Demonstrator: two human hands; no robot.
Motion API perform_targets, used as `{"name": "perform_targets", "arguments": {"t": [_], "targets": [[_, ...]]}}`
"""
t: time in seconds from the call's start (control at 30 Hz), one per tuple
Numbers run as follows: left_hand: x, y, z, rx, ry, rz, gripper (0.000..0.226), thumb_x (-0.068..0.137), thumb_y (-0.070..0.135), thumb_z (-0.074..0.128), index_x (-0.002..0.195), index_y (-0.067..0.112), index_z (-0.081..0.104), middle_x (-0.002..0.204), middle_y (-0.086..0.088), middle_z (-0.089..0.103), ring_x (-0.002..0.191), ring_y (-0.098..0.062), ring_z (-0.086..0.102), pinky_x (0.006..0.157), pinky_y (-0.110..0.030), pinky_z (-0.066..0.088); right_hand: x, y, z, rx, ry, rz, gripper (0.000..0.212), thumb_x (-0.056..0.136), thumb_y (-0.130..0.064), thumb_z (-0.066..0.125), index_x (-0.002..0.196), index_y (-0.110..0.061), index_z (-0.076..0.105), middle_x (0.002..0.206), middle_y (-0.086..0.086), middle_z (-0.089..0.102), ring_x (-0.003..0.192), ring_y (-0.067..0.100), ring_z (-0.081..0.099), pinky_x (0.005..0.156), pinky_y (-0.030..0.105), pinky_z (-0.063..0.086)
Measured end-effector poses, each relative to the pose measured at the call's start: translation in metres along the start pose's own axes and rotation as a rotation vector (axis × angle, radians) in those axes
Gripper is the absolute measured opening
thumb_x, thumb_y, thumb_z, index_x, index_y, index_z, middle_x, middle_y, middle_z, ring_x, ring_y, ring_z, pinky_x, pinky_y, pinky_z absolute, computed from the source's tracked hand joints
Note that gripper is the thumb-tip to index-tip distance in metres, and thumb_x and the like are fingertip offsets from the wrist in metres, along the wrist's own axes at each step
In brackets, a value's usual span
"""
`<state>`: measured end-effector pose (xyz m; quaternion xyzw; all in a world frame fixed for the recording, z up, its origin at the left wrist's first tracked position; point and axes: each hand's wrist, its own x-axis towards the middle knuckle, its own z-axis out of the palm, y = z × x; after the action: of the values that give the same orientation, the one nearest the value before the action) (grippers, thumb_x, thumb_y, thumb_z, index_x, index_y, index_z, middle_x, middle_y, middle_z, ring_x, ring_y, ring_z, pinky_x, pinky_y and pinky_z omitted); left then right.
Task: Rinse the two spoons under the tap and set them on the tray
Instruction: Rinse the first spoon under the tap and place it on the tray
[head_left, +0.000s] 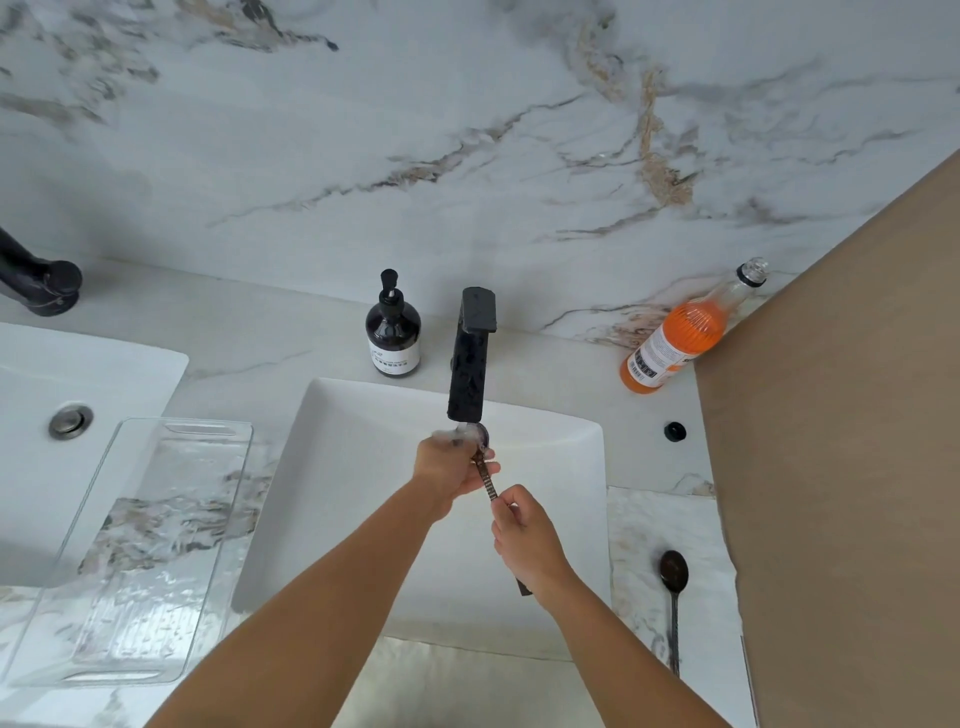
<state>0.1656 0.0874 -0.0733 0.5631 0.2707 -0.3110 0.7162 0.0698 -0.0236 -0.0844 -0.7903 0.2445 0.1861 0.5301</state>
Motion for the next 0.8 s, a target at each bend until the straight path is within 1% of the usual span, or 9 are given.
{"name": "perform_targets", "arguments": {"t": [0.13, 0.27, 0.33, 0.37, 0.47, 0.57, 0.63, 0.7, 0.8], "targets": [[0.005, 0.016, -0.013, 0.084, -0.129, 0.028, 0.01, 0.095, -0.003, 0.057, 0.1, -0.007, 0.064, 0.091, -0.02, 0.071, 0.067, -0.02, 0.076, 0.058, -0.025, 0.061, 0.006, -0.005, -0.016, -0.112, -0.006, -0.04, 0.021, 0.096, -0.02, 0.046, 0.075, -0.019, 0.045, 0.061, -0.002, 0.051, 0.056, 0.019, 0.042, 0.057, 0.033, 0.036], [0.012, 0.03, -0.019, 0.222, -0.238, 0.108, 0.01, 0.088, -0.013, 0.061, 0.095, -0.008, 0.066, 0.094, -0.017, 0.069, 0.081, -0.029, 0.074, 0.071, -0.03, 0.063, 0.021, -0.015, -0.043, -0.297, -0.012, -0.09, 0.016, 0.097, -0.023, 0.049, 0.081, -0.018, 0.052, 0.073, 0.006, 0.058, 0.064, 0.022, 0.048, 0.061, 0.031, 0.038], [0.017, 0.029, -0.021, 0.399, -0.207, 0.181, 0.004, 0.087, -0.005, 0.065, 0.089, -0.009, 0.067, 0.088, -0.014, 0.07, 0.076, -0.024, 0.072, 0.073, -0.031, 0.062, 0.027, -0.018, -0.058, -0.358, -0.014, -0.107, 0.015, 0.097, -0.022, 0.05, 0.082, -0.02, 0.056, 0.072, 0.006, 0.057, 0.064, 0.022, 0.048, 0.06, 0.029, 0.038], [0.019, 0.027, -0.022, 0.509, -0.147, 0.212, 0.013, 0.087, 0.006, 0.068, 0.087, -0.007, 0.07, 0.084, -0.011, 0.074, 0.074, -0.023, 0.073, 0.071, -0.03, 0.06, 0.03, -0.02, -0.064, -0.386, -0.005, -0.12, 0.016, 0.096, -0.021, 0.051, 0.082, -0.021, 0.058, 0.069, 0.004, 0.056, 0.061, 0.021, 0.046, 0.058, 0.029, 0.037], [0.02, 0.024, -0.024, 0.596, -0.067, 0.189, 0.027, 0.088, 0.028, 0.068, 0.084, 0.003, 0.074, 0.069, -0.012, 0.077, 0.065, -0.024, 0.077, 0.055, -0.022, 0.058, 0.036, -0.028, -0.074, -0.498, 0.032, -0.161, 0.019, 0.096, -0.02, 0.05, 0.083, -0.022, 0.064, 0.058, -0.007, 0.05, 0.052, 0.015, 0.044, 0.056, 0.029, 0.037], [0.02, 0.023, -0.025, 0.353, -0.065, 0.126, 0.023, 0.094, 0.019, 0.065, 0.089, -0.003, 0.069, 0.07, -0.018, 0.074, 0.063, -0.025, 0.076, 0.058, -0.029, 0.063, 0.032, -0.038, -0.063, -0.5, 0.016, -0.137, 0.021, 0.095, -0.021, 0.049, 0.085, -0.02, 0.067, 0.059, -0.008, 0.052, 0.053, 0.014, 0.047, 0.056, 0.028, 0.04], [0.019, 0.022, -0.021, 0.031, -0.074, 0.087, 0.013, 0.097, 0.001, 0.055, 0.095, -0.008, 0.065, 0.082, -0.02, 0.07, 0.068, -0.024, 0.074, 0.06, -0.027, 0.062, 0.024, -0.042, -0.044, -0.428, -0.009, -0.095, 0.023, 0.094, -0.018, 0.047, 0.078, -0.021, 0.064, 0.058, -0.006, 0.053, 0.05, 0.014, 0.047, 0.048, 0.021, 0.039], [0.016, 0.02, -0.012, -0.283, -0.099, 0.047, 0.014, 0.097, -0.011, 0.045, 0.101, -0.012, 0.058, 0.085, -0.022, 0.065, 0.069, -0.024, 0.07, 0.06, -0.026, 0.061, 0.012, -0.043, -0.017, -0.18, -0.046, 0.007, 0.028, 0.095, -0.014, 0.044, 0.072, -0.018, 0.06, 0.057, 0.0, 0.05, 0.044, 0.016, 0.043, 0.043, 0.024, 0.036], [0.01, 0.011, 0.0, -0.494, -0.099, -0.004, 0.016, 0.098, -0.011, 0.039, 0.103, -0.009, 0.054, 0.088, -0.023, 0.061, 0.075, -0.025, 0.065, 0.062, -0.024, 0.062, -0.006, -0.041, 0.019, 0.288, -0.098, 0.245, 0.031, 0.099, -0.012, 0.038, 0.075, -0.012, 0.057, 0.054, 0.001, 0.042, 0.042, 0.016, 0.037, 0.044, 0.025, 0.033]]}}
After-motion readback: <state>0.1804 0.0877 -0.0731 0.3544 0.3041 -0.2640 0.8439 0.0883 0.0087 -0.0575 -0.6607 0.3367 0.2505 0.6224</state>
